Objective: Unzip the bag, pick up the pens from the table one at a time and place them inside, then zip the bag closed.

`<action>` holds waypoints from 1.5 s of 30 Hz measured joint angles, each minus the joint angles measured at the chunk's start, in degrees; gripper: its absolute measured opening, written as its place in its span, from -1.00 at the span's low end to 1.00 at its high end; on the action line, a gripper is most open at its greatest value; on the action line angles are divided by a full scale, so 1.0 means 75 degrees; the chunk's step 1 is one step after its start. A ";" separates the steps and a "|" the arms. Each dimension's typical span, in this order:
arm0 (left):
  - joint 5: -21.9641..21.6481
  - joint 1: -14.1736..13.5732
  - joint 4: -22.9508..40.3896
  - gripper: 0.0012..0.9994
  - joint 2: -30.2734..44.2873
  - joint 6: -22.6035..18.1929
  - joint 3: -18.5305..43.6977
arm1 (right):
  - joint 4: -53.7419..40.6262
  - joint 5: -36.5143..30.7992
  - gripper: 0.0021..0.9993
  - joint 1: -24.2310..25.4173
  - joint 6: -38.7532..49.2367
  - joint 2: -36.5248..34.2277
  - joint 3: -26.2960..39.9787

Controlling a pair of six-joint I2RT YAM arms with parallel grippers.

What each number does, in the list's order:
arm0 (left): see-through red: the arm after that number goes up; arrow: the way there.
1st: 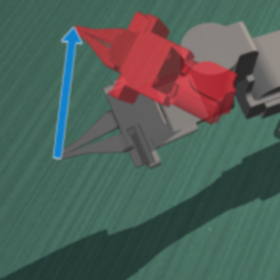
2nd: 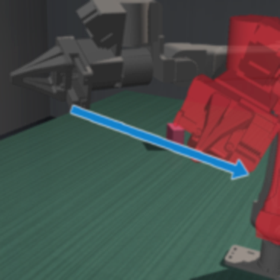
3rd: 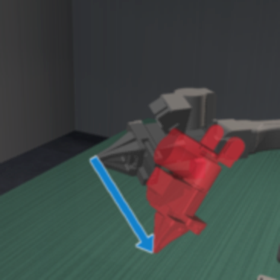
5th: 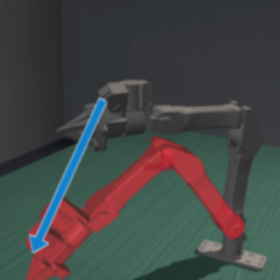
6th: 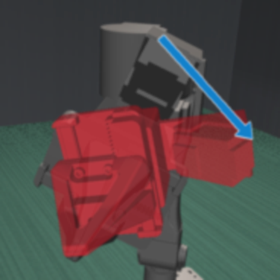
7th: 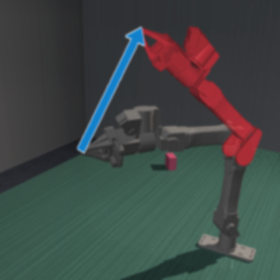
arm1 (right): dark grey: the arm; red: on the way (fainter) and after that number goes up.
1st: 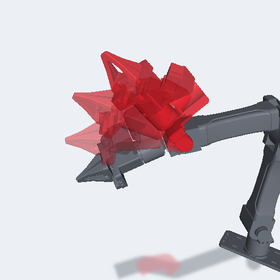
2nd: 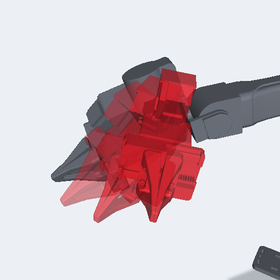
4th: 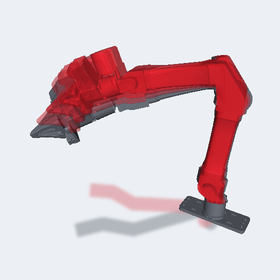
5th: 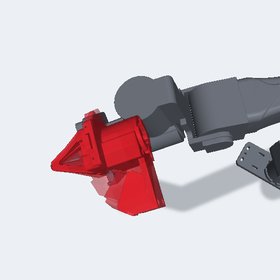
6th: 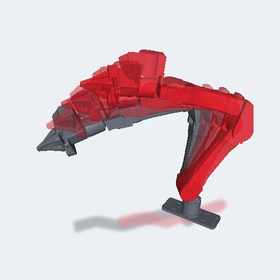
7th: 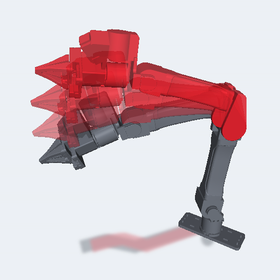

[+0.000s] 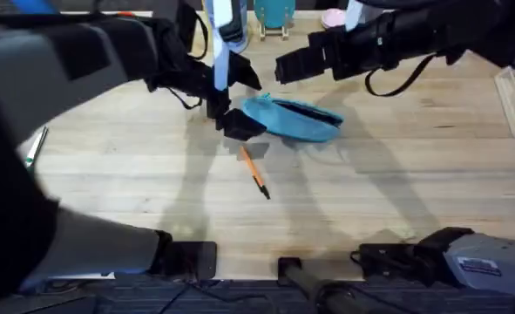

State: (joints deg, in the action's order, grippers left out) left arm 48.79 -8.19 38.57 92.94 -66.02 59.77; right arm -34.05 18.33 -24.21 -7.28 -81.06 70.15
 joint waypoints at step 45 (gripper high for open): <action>-0.1316 0.0000 0.2343 0.99 -0.4992 0.2804 0.0000 | -0.0559 -0.0963 -0.42 0.0000 0.0124 0.0938 0.0012</action>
State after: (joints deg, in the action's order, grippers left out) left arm 38.92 -8.19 56.14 55.51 -44.99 59.77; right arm -38.24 11.11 -24.21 -6.35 -74.02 70.24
